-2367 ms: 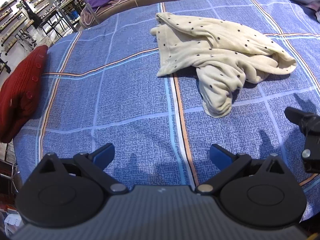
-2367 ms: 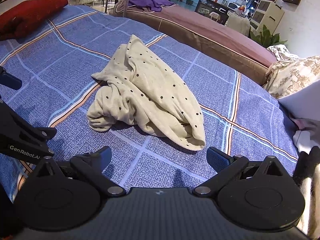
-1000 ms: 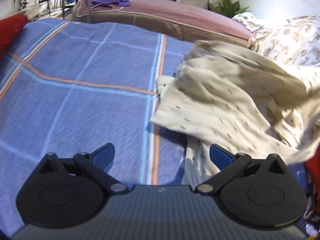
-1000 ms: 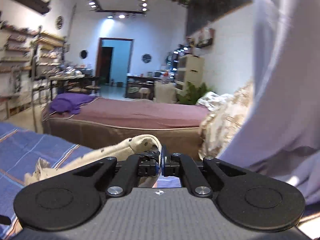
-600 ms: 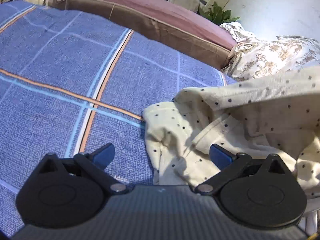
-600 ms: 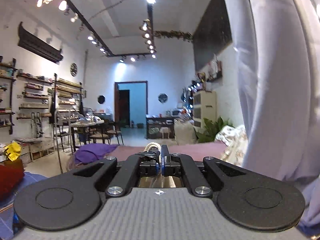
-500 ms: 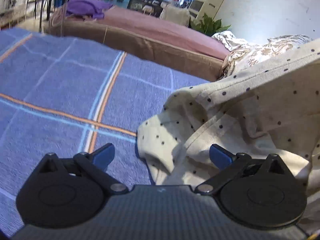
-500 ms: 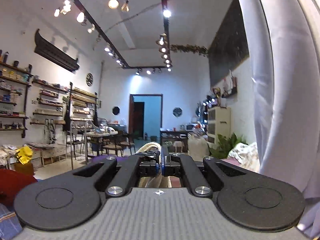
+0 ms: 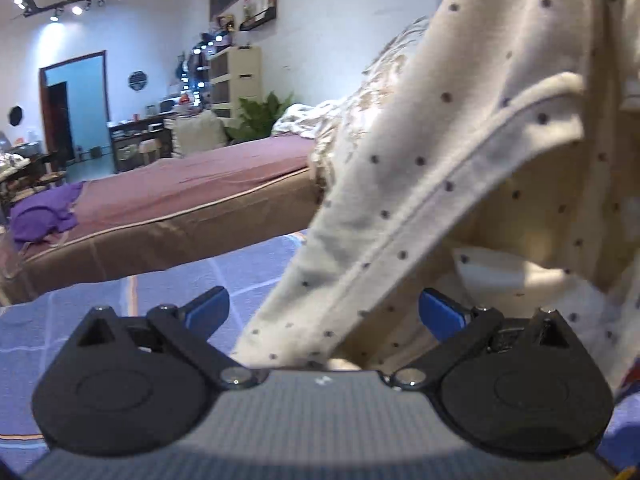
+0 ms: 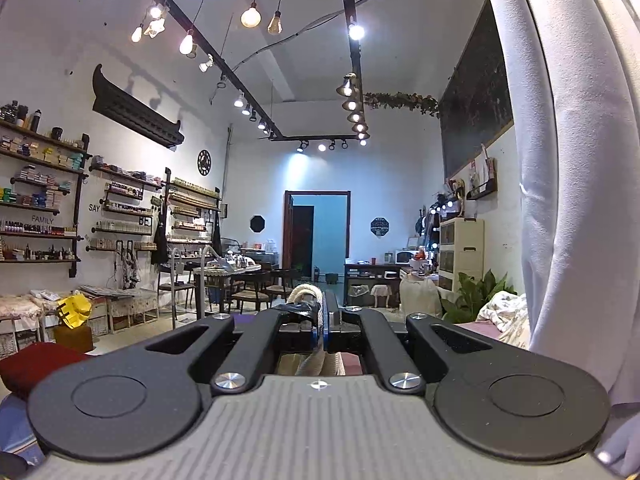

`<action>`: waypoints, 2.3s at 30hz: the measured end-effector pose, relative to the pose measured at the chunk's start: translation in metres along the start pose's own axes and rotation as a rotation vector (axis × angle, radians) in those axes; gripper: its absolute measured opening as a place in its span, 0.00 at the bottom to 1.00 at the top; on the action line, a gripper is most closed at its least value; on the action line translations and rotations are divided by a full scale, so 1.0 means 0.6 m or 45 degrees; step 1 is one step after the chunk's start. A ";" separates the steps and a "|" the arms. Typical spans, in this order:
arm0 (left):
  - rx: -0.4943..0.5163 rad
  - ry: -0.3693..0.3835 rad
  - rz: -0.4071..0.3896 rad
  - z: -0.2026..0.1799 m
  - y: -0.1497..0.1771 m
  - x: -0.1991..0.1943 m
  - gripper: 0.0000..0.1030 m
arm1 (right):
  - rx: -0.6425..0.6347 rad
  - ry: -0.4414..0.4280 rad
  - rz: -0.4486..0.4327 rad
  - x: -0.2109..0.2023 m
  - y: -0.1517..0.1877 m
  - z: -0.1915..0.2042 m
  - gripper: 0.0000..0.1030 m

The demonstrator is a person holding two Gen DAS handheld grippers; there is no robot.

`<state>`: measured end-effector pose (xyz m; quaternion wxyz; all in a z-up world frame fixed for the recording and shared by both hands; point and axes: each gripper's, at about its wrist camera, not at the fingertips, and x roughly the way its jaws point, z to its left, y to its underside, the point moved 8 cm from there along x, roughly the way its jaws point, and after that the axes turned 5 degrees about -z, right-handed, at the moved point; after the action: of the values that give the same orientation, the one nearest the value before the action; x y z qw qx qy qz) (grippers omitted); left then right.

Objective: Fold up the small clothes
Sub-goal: 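Lift the shirt high with both grippers and shake it out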

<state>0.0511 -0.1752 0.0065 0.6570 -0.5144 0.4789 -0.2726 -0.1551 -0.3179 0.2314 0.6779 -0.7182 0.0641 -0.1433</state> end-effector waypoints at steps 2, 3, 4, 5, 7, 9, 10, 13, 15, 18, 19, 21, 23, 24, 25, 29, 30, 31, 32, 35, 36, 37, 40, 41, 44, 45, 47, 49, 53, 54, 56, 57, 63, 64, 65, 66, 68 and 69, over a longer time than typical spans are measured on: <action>-0.012 0.055 -0.019 -0.015 0.015 0.004 1.00 | 0.029 -0.005 0.010 -0.002 0.001 -0.010 0.02; 0.026 -0.016 0.010 -0.013 0.023 0.021 1.00 | 0.051 -0.020 0.015 -0.004 0.001 -0.011 0.02; 0.069 -0.128 0.058 -0.008 0.031 0.043 1.00 | 0.068 -0.035 0.016 -0.006 0.000 -0.010 0.02; 0.125 -0.199 0.117 -0.007 0.039 0.065 1.00 | 0.084 -0.052 0.011 -0.010 -0.003 -0.004 0.02; 0.172 -0.342 0.204 0.008 0.050 0.105 0.98 | 0.100 -0.073 0.000 -0.018 -0.009 0.003 0.02; 0.058 -0.358 0.232 0.031 0.051 0.120 0.73 | 0.062 -0.066 -0.023 -0.027 -0.016 0.008 0.02; -0.040 -0.319 0.234 0.045 0.051 0.120 0.62 | 0.043 -0.054 -0.030 -0.030 -0.018 0.008 0.02; -0.196 -0.269 0.208 0.087 0.048 0.103 0.07 | 0.062 -0.040 -0.021 -0.040 -0.011 -0.007 0.02; -0.205 -0.290 0.161 0.110 0.035 0.079 0.07 | 0.074 -0.034 -0.025 -0.043 -0.008 -0.010 0.02; -0.305 -0.325 0.052 0.168 0.002 0.006 0.05 | 0.093 -0.028 -0.047 -0.047 -0.014 -0.009 0.02; -0.339 -0.344 0.014 0.185 -0.011 -0.019 0.05 | 0.098 -0.028 -0.054 -0.049 -0.017 -0.009 0.02; -0.379 -0.395 -0.079 0.218 -0.046 -0.088 0.05 | 0.107 -0.025 -0.066 -0.056 -0.018 -0.012 0.02; -0.369 -0.458 -0.175 0.242 -0.086 -0.153 0.05 | 0.135 -0.033 -0.067 -0.063 -0.014 -0.018 0.02; -0.358 -0.486 -0.219 0.250 -0.105 -0.187 0.05 | 0.150 -0.040 -0.065 -0.066 -0.013 -0.019 0.02; -0.343 -0.518 -0.272 0.249 -0.131 -0.237 0.05 | 0.159 -0.049 -0.066 -0.068 -0.012 -0.017 0.02; -0.271 -0.601 -0.397 0.249 -0.204 -0.365 0.05 | 0.184 -0.113 -0.098 -0.082 -0.016 -0.003 0.02; -0.257 -0.612 -0.414 0.245 -0.218 -0.391 0.05 | 0.188 -0.131 -0.113 -0.087 -0.019 -0.001 0.02; -0.249 -0.624 -0.429 0.239 -0.235 -0.420 0.05 | 0.187 -0.148 -0.135 -0.091 -0.027 0.005 0.02; -0.244 -0.629 -0.443 0.235 -0.249 -0.441 0.05 | 0.186 -0.165 -0.153 -0.094 -0.035 0.009 0.02; -0.165 -0.665 -0.526 0.210 -0.311 -0.517 0.05 | 0.205 -0.223 -0.240 -0.109 -0.079 0.015 0.02; -0.125 -0.688 -0.562 0.198 -0.334 -0.543 0.05 | 0.202 -0.245 -0.273 -0.115 -0.098 0.017 0.02; -0.093 -0.705 -0.604 0.183 -0.359 -0.572 0.05 | 0.195 -0.260 -0.305 -0.121 -0.117 0.019 0.02; -0.048 -0.728 -0.705 0.149 -0.425 -0.642 0.06 | 0.181 -0.286 -0.394 -0.136 -0.169 0.018 0.02; -0.023 -0.740 -0.743 0.136 -0.444 -0.660 0.07 | 0.180 -0.293 -0.426 -0.141 -0.185 0.017 0.02; 0.068 -0.819 -0.817 0.107 -0.492 -0.694 0.09 | 0.174 -0.307 -0.488 -0.143 -0.211 0.015 0.02; 0.100 -0.851 -0.823 0.100 -0.503 -0.695 0.11 | 0.176 -0.308 -0.489 -0.137 -0.213 0.014 0.02; 0.117 -0.903 -0.812 0.098 -0.514 -0.675 0.14 | 0.198 -0.298 -0.460 -0.116 -0.205 0.012 0.02; 0.067 -0.878 -0.728 0.111 -0.503 -0.631 0.14 | 0.242 -0.277 -0.396 -0.089 -0.178 0.008 0.02; -0.042 -0.788 -0.563 0.138 -0.437 -0.577 0.13 | 0.261 -0.229 -0.258 -0.063 -0.102 0.010 0.02; -0.073 -0.791 -0.583 0.141 -0.422 -0.579 0.13 | 0.263 -0.222 -0.272 -0.070 -0.093 0.010 0.02; -0.116 -0.761 -0.507 0.155 -0.393 -0.558 0.13 | 0.254 -0.214 -0.162 -0.055 -0.064 0.017 0.02; -0.126 -0.761 -0.476 0.161 -0.383 -0.556 0.13 | 0.265 -0.196 -0.122 -0.046 -0.050 0.015 0.02; -0.185 -0.764 -0.531 0.167 -0.329 -0.613 0.13 | 0.424 -0.255 -0.097 -0.056 -0.016 0.027 0.02; -0.176 -0.764 -0.536 0.161 -0.319 -0.627 0.13 | 0.414 -0.257 -0.100 -0.065 -0.016 0.031 0.02; -0.151 -0.778 -0.530 0.153 -0.313 -0.637 0.14 | 0.407 -0.258 -0.107 -0.079 -0.020 0.034 0.02; -0.125 -0.802 -0.528 0.143 -0.309 -0.649 0.15 | 0.415 -0.262 -0.115 -0.091 -0.025 0.035 0.02; -0.080 -0.816 -0.550 0.120 -0.307 -0.673 0.15 | 0.426 -0.284 -0.155 -0.114 -0.046 0.036 0.02; -0.057 -0.818 -0.573 0.109 -0.312 -0.686 0.16 | 0.432 -0.291 -0.180 -0.124 -0.060 0.034 0.02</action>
<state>-0.0255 0.1420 0.3263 0.6858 -0.6801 0.1298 -0.2243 -0.2235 -0.2744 0.2576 0.7802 -0.6081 -0.0888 -0.1167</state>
